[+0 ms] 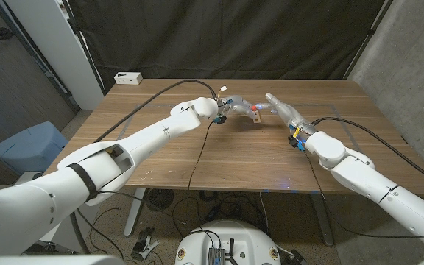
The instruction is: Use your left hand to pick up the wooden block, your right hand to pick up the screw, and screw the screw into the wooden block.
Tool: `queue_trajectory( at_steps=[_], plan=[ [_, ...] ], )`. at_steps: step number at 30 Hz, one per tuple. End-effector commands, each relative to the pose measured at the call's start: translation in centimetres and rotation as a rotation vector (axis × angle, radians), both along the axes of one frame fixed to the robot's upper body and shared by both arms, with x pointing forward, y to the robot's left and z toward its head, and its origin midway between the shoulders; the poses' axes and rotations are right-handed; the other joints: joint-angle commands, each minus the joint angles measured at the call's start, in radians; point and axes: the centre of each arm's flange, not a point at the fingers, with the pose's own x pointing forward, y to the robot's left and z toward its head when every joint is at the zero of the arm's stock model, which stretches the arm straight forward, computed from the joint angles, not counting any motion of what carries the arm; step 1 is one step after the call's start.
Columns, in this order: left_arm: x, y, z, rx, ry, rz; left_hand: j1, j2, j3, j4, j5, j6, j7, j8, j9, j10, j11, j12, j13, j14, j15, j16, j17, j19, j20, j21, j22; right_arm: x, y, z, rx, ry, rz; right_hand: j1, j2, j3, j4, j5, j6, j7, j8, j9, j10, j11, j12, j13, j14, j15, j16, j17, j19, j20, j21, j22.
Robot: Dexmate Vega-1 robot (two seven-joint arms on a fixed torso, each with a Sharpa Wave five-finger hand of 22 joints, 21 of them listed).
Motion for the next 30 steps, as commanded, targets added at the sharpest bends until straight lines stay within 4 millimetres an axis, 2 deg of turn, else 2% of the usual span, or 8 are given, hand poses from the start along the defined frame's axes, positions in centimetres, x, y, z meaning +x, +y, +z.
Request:
queue_trajectory(
  at_steps=[1,12,30],
  plan=[
    [-0.2,-0.2,0.4,0.015,-0.012,0.000,0.003,0.006,0.003,0.002,0.008,0.030,0.019,0.003,0.002,0.005,-0.001,-0.003,0.003,0.008,-0.054,0.003,0.005,-0.001,0.002,0.003,0.004,1.0,-1.1,0.7,0.006,-0.003,-0.006,0.009,-0.002,0.000,0.005,0.003,-0.015,-0.005,-0.005,0.003,0.000,0.000,-0.002,0.002,-0.110,0.006,-0.005,0.003,0.001,0.009,0.002,0.000],
    [-0.2,0.0,0.4,0.015,-0.010,0.003,0.002,0.005,0.003,0.002,0.007,0.028,0.018,0.002,0.002,0.005,-0.001,-0.004,0.004,0.007,-0.056,0.003,0.005,-0.001,0.004,0.003,0.004,1.9,-1.2,0.9,0.004,0.008,-0.001,0.006,-0.009,-0.005,0.006,0.002,-0.043,-0.012,-0.012,0.002,-0.015,0.001,-0.006,0.002,-0.120,0.009,-0.009,0.003,-0.008,0.012,-0.001,0.000],
    [-0.1,0.1,0.2,0.013,-0.006,-0.002,0.002,0.006,0.003,0.003,0.008,0.027,0.021,0.002,0.002,0.006,-0.001,-0.004,0.005,0.009,-0.054,0.003,0.006,0.001,0.002,0.003,0.004,2.8,-0.6,0.9,-0.011,0.029,0.021,-0.005,-0.017,-0.014,0.011,0.001,-0.061,-0.018,-0.011,0.002,-0.040,0.004,-0.010,0.003,-0.141,0.012,-0.013,0.006,-0.026,0.015,-0.005,0.000]
  ],
)
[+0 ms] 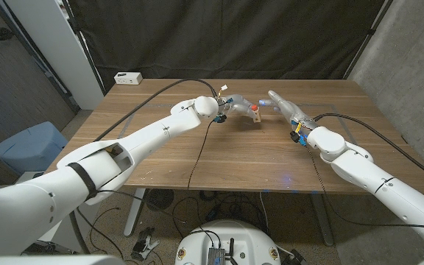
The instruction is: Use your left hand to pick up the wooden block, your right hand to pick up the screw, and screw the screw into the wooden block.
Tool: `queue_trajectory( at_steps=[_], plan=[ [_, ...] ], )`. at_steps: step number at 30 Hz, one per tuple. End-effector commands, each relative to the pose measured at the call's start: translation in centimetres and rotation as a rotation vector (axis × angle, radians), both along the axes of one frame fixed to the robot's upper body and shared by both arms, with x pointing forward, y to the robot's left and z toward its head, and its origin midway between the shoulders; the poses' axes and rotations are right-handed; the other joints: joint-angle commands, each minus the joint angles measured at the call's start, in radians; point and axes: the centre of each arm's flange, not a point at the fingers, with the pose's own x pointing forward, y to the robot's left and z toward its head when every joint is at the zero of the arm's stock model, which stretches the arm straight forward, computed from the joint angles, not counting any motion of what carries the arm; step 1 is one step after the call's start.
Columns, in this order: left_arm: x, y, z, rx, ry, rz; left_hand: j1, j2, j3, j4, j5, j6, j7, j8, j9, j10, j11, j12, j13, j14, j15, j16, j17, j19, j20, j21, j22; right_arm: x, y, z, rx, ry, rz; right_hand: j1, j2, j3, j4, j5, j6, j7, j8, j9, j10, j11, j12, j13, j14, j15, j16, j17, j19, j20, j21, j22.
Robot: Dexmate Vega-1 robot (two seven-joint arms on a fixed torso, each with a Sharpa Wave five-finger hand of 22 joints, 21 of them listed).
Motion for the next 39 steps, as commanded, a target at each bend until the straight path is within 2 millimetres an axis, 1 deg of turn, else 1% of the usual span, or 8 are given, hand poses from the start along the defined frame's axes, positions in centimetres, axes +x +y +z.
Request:
queue_trajectory(
  at_steps=[1,11,13,24,39],
  plan=[
    [0.1,0.2,-0.1,-0.002,0.002,-0.002,0.003,0.007,0.006,0.004,0.005,0.027,0.019,0.006,0.002,0.005,-0.001,-0.004,0.006,0.008,-0.054,0.003,0.006,0.001,0.002,0.003,0.004,0.6,0.5,0.0,-0.007,0.013,0.015,-0.004,-0.005,-0.004,0.001,0.002,-0.008,0.002,0.002,0.001,-0.033,0.003,-0.002,0.003,-0.145,0.008,0.001,0.003,-0.010,-0.001,0.000,0.000],
    [0.2,0.1,-0.1,-0.001,0.005,-0.002,0.002,0.006,0.006,0.004,0.005,0.028,0.019,0.006,0.001,0.005,0.000,-0.005,0.007,0.010,-0.055,0.003,0.005,0.002,0.000,0.004,0.004,0.9,1.0,0.0,-0.018,0.016,0.027,-0.009,-0.007,-0.007,0.004,0.001,-0.010,0.002,0.004,0.001,-0.038,0.003,-0.002,0.003,-0.145,0.006,0.002,0.004,-0.012,-0.002,0.001,0.000],
    [0.2,0.1,-0.2,-0.001,0.006,-0.002,0.001,0.007,0.006,0.004,0.005,0.027,0.024,0.006,0.001,0.005,0.000,-0.005,0.007,0.010,-0.053,0.004,0.006,0.001,0.001,0.003,0.004,0.8,1.2,0.1,-0.024,0.015,0.031,-0.009,-0.007,-0.008,0.005,0.002,-0.010,0.003,0.004,0.001,-0.038,0.003,-0.001,0.003,-0.145,0.006,0.003,0.004,-0.012,-0.002,0.001,0.000],
    [0.2,0.1,-0.3,-0.001,0.006,0.001,-0.002,0.007,0.007,0.006,0.005,0.030,0.022,0.007,0.001,0.006,0.000,-0.005,0.008,0.010,-0.054,0.003,0.006,0.002,0.001,0.004,0.004,0.7,1.8,0.1,-0.038,0.017,0.042,-0.012,-0.005,-0.010,0.009,0.002,-0.001,0.003,0.010,0.001,-0.036,0.003,0.002,0.003,-0.144,0.005,0.005,0.005,-0.013,-0.003,0.002,0.000],
    [0.3,0.1,-0.4,0.002,0.011,0.003,-0.002,0.008,0.008,0.006,0.005,0.029,0.022,0.006,0.001,0.006,0.000,-0.005,0.009,0.011,-0.054,0.003,0.005,0.002,0.003,0.003,0.004,0.3,2.0,-0.2,-0.045,0.016,0.045,-0.011,-0.001,-0.011,0.012,0.004,0.006,0.004,0.013,0.002,-0.036,0.002,0.004,0.003,-0.143,0.003,0.006,0.005,-0.011,-0.005,0.004,0.000]
  ],
)
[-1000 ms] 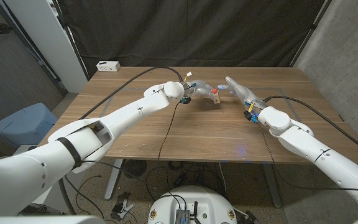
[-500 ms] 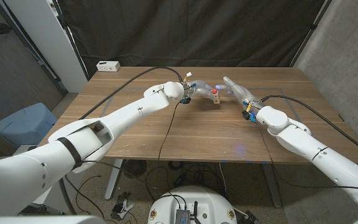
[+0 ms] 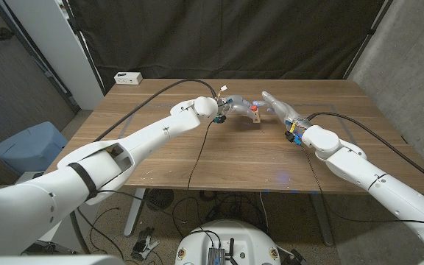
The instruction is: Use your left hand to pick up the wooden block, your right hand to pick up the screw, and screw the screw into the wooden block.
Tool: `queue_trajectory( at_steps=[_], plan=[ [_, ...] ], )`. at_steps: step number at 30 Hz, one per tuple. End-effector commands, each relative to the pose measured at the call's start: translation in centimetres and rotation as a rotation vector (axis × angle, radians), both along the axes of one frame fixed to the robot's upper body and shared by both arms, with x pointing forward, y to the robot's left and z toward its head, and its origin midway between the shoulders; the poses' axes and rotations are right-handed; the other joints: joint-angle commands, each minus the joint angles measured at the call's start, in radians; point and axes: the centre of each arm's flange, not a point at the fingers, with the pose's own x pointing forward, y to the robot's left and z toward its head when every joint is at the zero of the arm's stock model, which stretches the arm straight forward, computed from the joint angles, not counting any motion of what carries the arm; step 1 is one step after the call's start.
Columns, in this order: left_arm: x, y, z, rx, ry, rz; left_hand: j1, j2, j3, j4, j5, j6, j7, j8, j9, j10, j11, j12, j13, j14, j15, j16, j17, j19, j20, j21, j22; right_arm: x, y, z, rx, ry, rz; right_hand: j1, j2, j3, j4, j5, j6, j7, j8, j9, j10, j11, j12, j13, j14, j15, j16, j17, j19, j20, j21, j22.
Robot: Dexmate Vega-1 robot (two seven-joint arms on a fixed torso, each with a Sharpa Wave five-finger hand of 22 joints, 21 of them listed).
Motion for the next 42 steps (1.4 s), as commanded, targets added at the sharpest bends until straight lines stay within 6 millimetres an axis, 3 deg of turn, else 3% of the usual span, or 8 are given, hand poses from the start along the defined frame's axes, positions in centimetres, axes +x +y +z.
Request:
queue_trajectory(
  at_steps=[1,42],
  plan=[
    [0.1,-0.1,-0.2,0.001,0.005,0.001,0.000,0.007,0.006,0.003,0.006,0.030,0.020,0.006,0.001,0.005,0.000,-0.005,0.004,0.004,-0.047,0.003,0.005,0.002,0.004,0.003,0.004,-0.3,0.2,-0.3,-0.006,0.004,0.001,-0.008,0.003,-0.003,0.004,0.004,0.014,0.001,0.005,0.001,-0.036,0.002,0.004,0.003,-0.142,0.004,0.007,0.005,-0.006,0.000,0.004,0.000],
    [0.0,-0.1,-0.3,0.007,0.007,-0.009,0.004,0.004,0.007,-0.001,0.006,0.033,0.015,0.007,0.001,0.006,-0.001,-0.006,0.008,0.005,-0.049,0.003,0.005,0.002,0.001,0.003,0.004,-1.8,-0.5,-0.5,0.019,-0.015,-0.022,-0.003,0.007,-0.005,0.006,0.008,0.022,0.002,0.008,0.002,-0.029,0.001,0.008,0.002,-0.137,0.004,0.010,0.003,-0.005,-0.001,0.006,0.000]
  ],
)
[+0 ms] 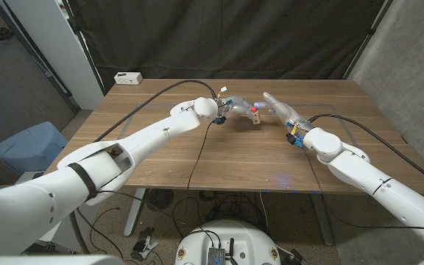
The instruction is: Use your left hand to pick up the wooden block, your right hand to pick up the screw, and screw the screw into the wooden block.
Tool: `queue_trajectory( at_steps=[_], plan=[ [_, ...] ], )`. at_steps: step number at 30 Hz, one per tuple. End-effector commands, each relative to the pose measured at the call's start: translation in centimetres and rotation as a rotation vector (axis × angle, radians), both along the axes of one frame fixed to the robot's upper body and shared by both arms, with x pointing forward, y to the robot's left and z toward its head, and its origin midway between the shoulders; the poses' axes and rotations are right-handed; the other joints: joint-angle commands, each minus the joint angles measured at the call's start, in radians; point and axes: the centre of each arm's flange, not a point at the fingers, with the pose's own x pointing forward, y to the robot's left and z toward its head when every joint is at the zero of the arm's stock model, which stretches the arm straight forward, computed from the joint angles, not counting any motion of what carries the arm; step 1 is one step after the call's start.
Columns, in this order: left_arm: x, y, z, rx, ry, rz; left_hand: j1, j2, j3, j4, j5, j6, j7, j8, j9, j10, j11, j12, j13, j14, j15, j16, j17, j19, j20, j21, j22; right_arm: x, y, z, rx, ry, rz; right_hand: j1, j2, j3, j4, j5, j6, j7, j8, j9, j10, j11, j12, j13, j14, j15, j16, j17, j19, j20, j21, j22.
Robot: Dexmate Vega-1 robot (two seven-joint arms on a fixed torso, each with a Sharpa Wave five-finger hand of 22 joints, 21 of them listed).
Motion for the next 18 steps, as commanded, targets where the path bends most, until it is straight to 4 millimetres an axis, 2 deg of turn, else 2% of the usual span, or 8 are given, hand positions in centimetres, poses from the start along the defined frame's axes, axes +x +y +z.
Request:
queue_trajectory(
  at_steps=[1,18],
  plan=[
    [-0.03,-0.22,0.07,0.004,-0.001,-0.006,0.004,0.004,0.007,-0.001,0.005,0.032,0.016,0.006,0.002,0.007,-0.001,0.000,0.003,0.004,-0.049,0.003,0.005,0.001,0.001,0.003,0.004,-0.47,-0.28,0.10,0.010,-0.009,-0.001,-0.003,0.007,-0.001,0.002,0.004,0.014,0.000,0.004,0.002,-0.028,0.001,0.004,0.002,-0.137,0.004,0.003,0.004,-0.005,-0.001,0.006,0.000],
    [-0.25,-0.57,0.16,0.015,-0.002,-0.008,0.004,0.005,0.007,-0.001,0.005,0.030,0.018,0.006,0.002,0.005,0.000,-0.001,0.004,0.005,-0.048,0.004,0.006,0.001,0.002,0.003,0.004,0.12,-1.17,0.52,0.016,-0.010,-0.012,-0.002,0.006,-0.003,0.002,0.005,0.014,0.002,0.004,0.002,-0.027,0.004,0.004,0.003,-0.137,0.006,0.003,0.003,-0.007,0.000,0.006,0.000]
  ],
)
